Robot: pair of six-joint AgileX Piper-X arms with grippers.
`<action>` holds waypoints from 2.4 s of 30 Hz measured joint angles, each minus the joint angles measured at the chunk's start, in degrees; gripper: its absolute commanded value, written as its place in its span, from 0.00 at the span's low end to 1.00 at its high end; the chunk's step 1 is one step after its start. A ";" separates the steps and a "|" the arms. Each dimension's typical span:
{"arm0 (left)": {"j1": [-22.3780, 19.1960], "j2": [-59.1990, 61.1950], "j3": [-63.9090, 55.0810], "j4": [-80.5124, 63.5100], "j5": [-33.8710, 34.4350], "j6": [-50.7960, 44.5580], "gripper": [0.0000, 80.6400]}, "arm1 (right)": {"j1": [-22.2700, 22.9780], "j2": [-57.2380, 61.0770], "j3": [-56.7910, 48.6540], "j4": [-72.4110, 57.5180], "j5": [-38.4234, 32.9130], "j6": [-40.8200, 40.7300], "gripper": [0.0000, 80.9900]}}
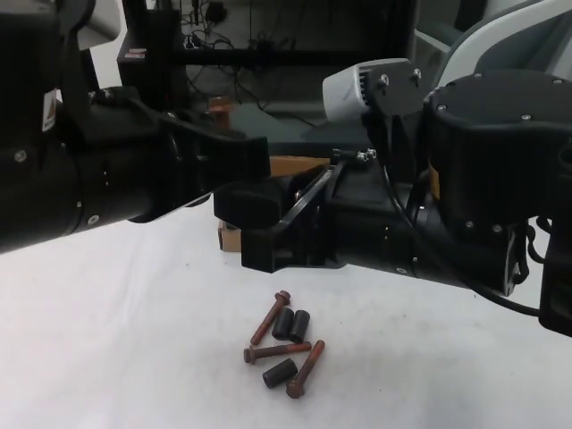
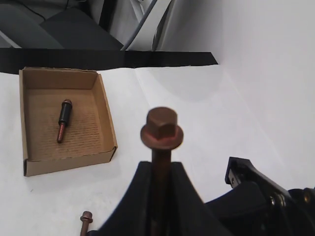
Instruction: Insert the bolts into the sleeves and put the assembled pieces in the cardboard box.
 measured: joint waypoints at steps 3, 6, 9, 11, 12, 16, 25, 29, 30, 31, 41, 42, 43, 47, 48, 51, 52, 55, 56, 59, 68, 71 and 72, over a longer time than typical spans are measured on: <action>0.00 0.00 0.00 0.05 0.00 0.70 0.02 | 0.00 0.00 0.00 0.00 0.16 -0.63 0.01; 0.00 0.00 0.00 0.56 0.00 2.59 0.02 | 0.00 0.00 0.00 0.00 0.26 -1.14 0.01; 0.00 0.00 0.00 2.31 0.10 3.36 0.02 | 0.15 0.00 0.00 0.00 0.26 -1.28 0.01; 0.00 0.00 0.00 3.33 0.18 3.35 0.02 | 0.15 0.00 0.00 0.19 -0.03 -1.28 0.01; 0.00 0.00 -0.12 3.75 0.18 3.35 0.02 | 0.15 0.00 0.00 0.25 -0.18 -1.28 0.01; 0.00 0.00 -0.46 4.69 0.28 3.35 0.02 | 0.21 0.00 0.00 0.47 -0.53 -1.28 0.01; 0.00 0.00 -0.50 4.34 0.62 4.17 0.16 | 0.21 0.00 0.00 0.47 -0.51 -1.28 0.01; 0.00 0.00 -0.50 1.90 2.77 5.98 0.72 | 0.21 0.00 0.00 0.06 -0.07 -1.28 0.01; 0.00 0.00 -0.50 1.11 3.34 6.18 0.86 | 0.21 0.00 0.00 0.10 0.16 -1.28 0.01; 0.00 0.00 -0.50 0.61 3.58 6.25 0.87 | 0.21 0.00 0.00 0.10 0.33 -1.28 0.01; 0.00 -0.19 -0.50 -1.02 4.29 4.83 0.87 | 0.21 0.00 0.00 0.10 0.33 -1.28 0.01; 0.00 -0.45 -0.50 -1.17 4.15 4.83 0.87 | 0.21 0.00 0.00 0.10 0.33 -1.28 0.01; 0.25 -0.76 -0.50 -1.33 4.09 4.83 0.87 | 0.21 0.00 0.00 0.10 0.33 -1.28 0.01; 2.39 -2.82 -0.50 -1.31 2.99 6.02 0.87 | 0.21 0.00 0.00 0.55 0.33 -1.97 0.01; 3.16 -3.37 -0.50 -1.04 2.58 6.40 0.87 | 0.21 0.00 0.00 1.10 0.33 -2.53 0.01; 6.57 -6.08 -0.50 1.82 1.69 8.42 0.87 | -0.29 0.00 0.00 3.41 0.88 -3.90 0.01; 7.27 -6.67 -0.50 2.65 1.72 8.54 0.87 | -0.66 0.00 0.00 4.01 1.21 -4.05 0.01; 11.47 -10.83 -0.50 8.97 1.72 8.88 0.87 | -2.87 0.00 0.00 4.50 2.50 -5.52 0.01; 12.12 -11.60 -0.50 10.08 1.72 8.88 0.87 | -3.70 0.27 -0.33 4.66 2.78 -5.87 0.01; 14.88 -16.39 -0.50 15.91 1.72 8.88 0.87 | -7.66 2.93 -2.30 5.64 2.92 -6.40 0.01; 16.46 -26.49 -0.50 26.86 1.72 8.88 0.85 | -15.33 18.94 -15.34 12.09 1.83 -6.43 0.01; 16.46 -27.28 -0.50 29.09 1.72 8.88 0.85 | -16.88 26.91 -23.63 16.15 0.33 -6.43 0.01; 16.46 -27.26 -0.50 29.64 1.72 8.88 0.85 | -17.14 28.91 -25.82 16.61 0.09 -6.43 0.01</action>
